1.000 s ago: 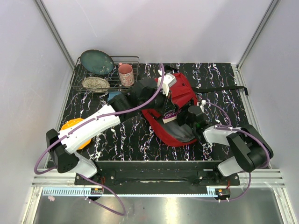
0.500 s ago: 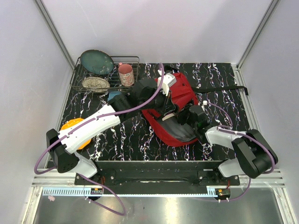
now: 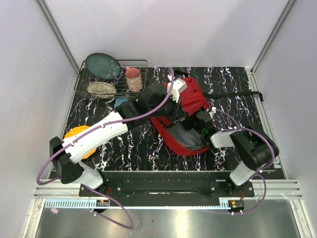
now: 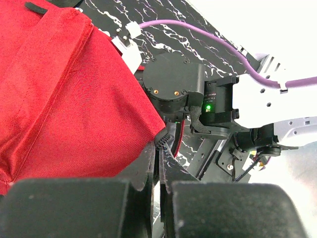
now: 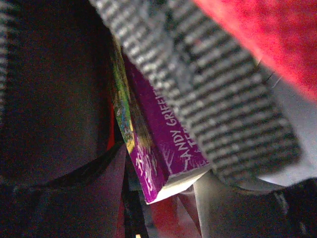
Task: Pack the student bag
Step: Place the book in the student bag.
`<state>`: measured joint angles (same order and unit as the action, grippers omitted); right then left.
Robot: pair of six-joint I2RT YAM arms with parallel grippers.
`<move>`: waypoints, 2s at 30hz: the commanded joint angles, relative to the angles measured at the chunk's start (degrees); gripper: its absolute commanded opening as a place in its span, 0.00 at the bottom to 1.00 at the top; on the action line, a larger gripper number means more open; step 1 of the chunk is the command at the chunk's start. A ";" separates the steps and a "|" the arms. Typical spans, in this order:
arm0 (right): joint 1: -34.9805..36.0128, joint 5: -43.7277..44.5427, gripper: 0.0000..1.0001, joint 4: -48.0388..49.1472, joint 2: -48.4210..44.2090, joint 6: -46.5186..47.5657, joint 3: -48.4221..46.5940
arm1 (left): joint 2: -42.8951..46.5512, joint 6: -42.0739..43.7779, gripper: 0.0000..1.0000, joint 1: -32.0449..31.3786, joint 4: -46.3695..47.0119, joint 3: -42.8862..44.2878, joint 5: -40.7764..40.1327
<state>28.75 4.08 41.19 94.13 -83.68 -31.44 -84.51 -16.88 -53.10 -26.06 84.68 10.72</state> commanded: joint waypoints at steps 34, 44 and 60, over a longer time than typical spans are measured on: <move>-1.51 -5.64 0.61 1.98 -12.98 4.48 12.88 | 0.84 -1.04 0.00 0.01 4.79 -2.24 2.90; -1.16 9.40 0.77 -70.33 -80.14 12.48 14.94 | -0.30 -2.10 0.00 0.28 6.90 -3.74 4.48; -1.16 20.98 1.00 -84.97 -61.00 30.14 -11.09 | -5.32 -3.23 0.65 0.19 6.89 -9.44 6.26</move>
<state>27.68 24.56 -43.53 28.77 -61.04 -36.71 -89.03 -19.29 -52.82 -22.20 77.45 17.63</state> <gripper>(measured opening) 0.994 0.533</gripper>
